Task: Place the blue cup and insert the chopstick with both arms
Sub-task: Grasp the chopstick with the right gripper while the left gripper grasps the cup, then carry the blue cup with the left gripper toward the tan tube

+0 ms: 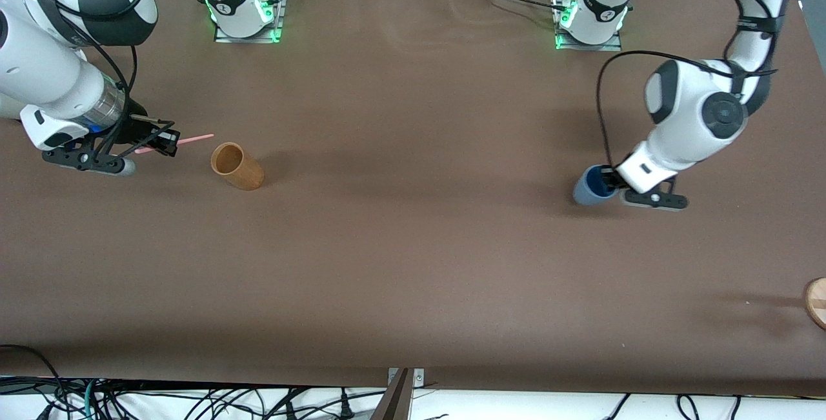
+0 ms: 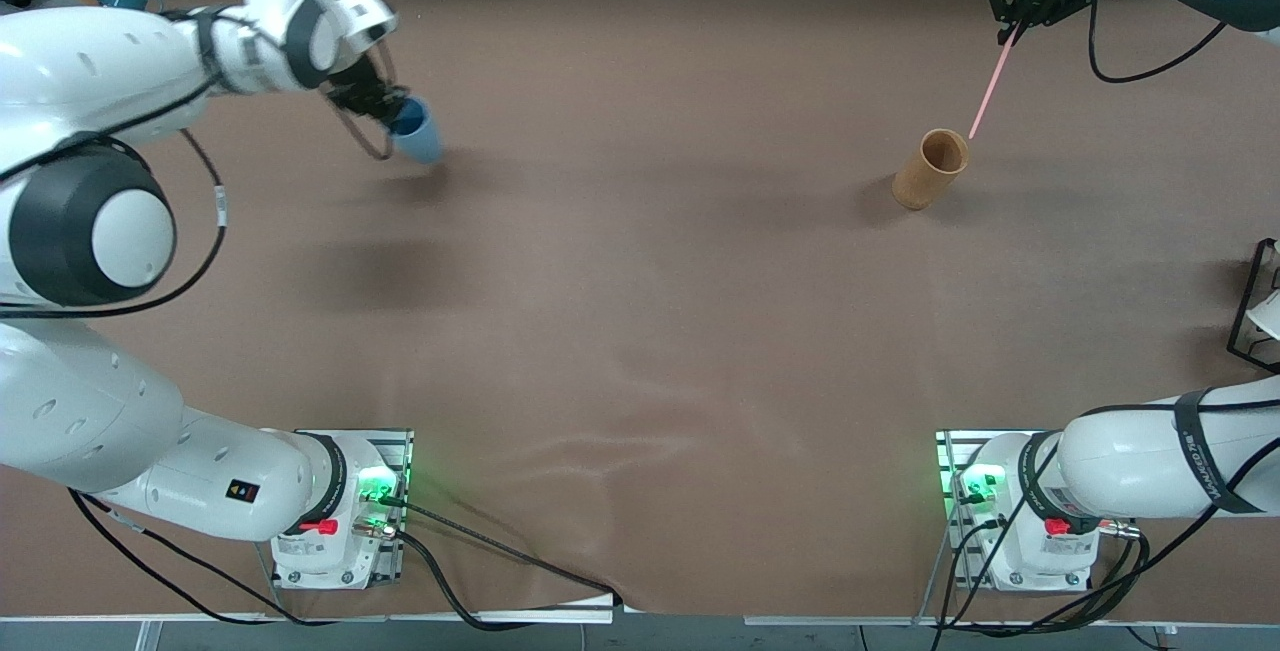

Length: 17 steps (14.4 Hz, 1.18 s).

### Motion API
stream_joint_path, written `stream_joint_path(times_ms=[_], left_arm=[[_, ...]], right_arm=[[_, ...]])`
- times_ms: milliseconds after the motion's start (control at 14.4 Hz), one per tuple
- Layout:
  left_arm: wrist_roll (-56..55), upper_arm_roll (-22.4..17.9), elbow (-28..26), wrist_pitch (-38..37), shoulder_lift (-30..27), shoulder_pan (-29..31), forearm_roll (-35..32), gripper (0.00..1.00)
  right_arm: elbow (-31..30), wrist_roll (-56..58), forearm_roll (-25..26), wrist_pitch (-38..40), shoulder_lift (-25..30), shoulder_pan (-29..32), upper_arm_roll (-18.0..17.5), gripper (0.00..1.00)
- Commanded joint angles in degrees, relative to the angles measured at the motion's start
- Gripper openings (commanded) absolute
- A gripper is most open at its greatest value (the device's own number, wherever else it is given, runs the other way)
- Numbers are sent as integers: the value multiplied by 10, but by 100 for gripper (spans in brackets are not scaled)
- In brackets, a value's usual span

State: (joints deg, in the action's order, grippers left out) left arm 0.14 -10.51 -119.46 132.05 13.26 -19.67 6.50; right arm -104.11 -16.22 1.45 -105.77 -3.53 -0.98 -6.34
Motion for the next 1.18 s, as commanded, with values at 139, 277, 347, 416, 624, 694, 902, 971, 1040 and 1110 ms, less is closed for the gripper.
stream_joint_path(times_ms=[139,277,347,416,624,694,902,971,1040,1110], left_arm=[[-130,-3,126,-43,85,-139,73,0],[-152,-3,188,-58,130,-184,77,0],[-189,-3,219,-70,153,-206,77,0],[-239,-3,245,-76,174,-230,77,0],[-349,-3,329,-89,240,-280,77,0],[-376,-3,349,-89,257,-292,77,0],[-433,-3,375,-88,292,-315,78,0],[-443,-3,383,-88,301,-318,78,0],[-453,-3,387,-86,309,-324,78,0],[-463,-4,393,-85,316,-326,78,0]], right_arm=[[23,41,26,22,-3,3,-9,0],[23,40,26,23,-4,3,-16,0],[23,36,26,23,-6,3,-24,0],[23,34,27,22,-7,3,-30,0],[23,33,24,22,-9,3,-31,0],[23,30,24,21,-9,3,-34,0],[23,19,23,22,-10,3,-39,0],[23,15,22,22,-10,3,-45,0],[23,2,23,21,-11,3,-48,0],[23,-8,23,21,-12,3,-57,0]])
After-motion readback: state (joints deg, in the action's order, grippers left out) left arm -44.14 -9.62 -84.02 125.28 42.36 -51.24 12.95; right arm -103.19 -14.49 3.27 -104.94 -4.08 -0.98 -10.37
